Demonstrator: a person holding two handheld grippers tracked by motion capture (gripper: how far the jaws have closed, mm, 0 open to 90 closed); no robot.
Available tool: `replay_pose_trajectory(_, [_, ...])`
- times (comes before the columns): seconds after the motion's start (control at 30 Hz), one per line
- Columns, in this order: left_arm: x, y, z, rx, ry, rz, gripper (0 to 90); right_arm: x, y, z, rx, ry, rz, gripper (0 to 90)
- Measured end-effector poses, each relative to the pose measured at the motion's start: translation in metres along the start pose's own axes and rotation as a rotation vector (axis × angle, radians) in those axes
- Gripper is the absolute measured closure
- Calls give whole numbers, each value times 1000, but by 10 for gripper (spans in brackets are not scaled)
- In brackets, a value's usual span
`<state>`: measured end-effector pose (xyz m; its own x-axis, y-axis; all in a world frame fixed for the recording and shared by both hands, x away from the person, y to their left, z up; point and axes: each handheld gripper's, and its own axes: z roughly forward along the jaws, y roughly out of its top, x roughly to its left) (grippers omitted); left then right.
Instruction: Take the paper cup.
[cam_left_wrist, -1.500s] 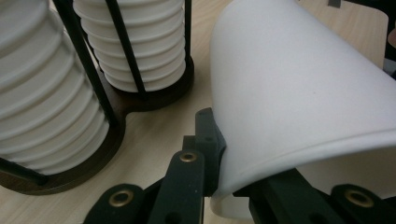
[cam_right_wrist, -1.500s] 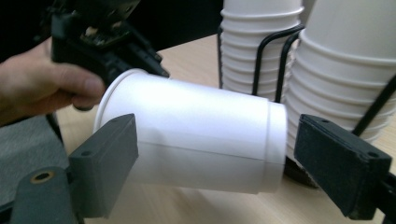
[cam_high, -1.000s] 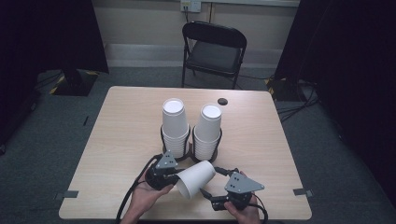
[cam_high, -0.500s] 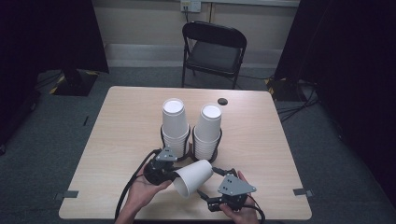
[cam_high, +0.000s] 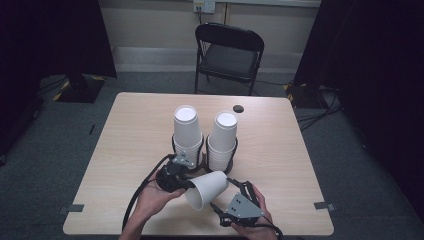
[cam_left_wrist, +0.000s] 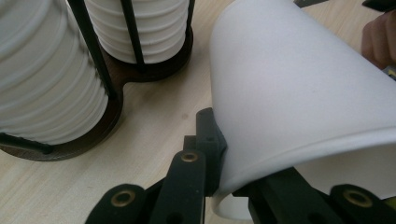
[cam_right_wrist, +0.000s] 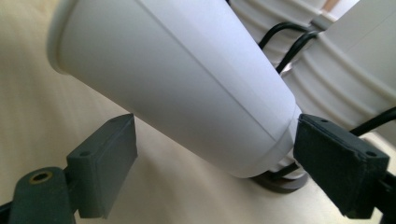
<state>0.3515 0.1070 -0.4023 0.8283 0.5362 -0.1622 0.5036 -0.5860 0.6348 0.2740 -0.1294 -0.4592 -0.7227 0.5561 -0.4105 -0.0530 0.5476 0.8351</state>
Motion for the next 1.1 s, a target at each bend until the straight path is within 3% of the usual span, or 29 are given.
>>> replay_pose_trajectory(0.17, [1, 8, -2, 44, -4, -11, 865, 2, 1, 3, 1, -26, -24, 126])
replay_pose_trajectory(0.3, [3, 16, -1, 120, -9, -14, 865, 4, 3, 6, 6, -27, -44, 120])
replay_pose_trajectory(0.47, [2, 20, 1, 140, 3, -16, 865, 7, 6, 10, 7, -28, -69, 97])
replay_pose_trajectory(0.93, [5, 22, 10, 255, -40, -36, 865, 17, 13, 22, 40, 43, -169, 78])
replay_pose_trajectory(1.03, [4, 24, 13, 249, -75, -38, 866, 20, 17, 25, 53, 56, -182, 78])
replay_pose_trajectory(1.1, [2, 26, 15, 253, -66, -40, 866, 22, 21, 27, 51, 57, -180, 79])
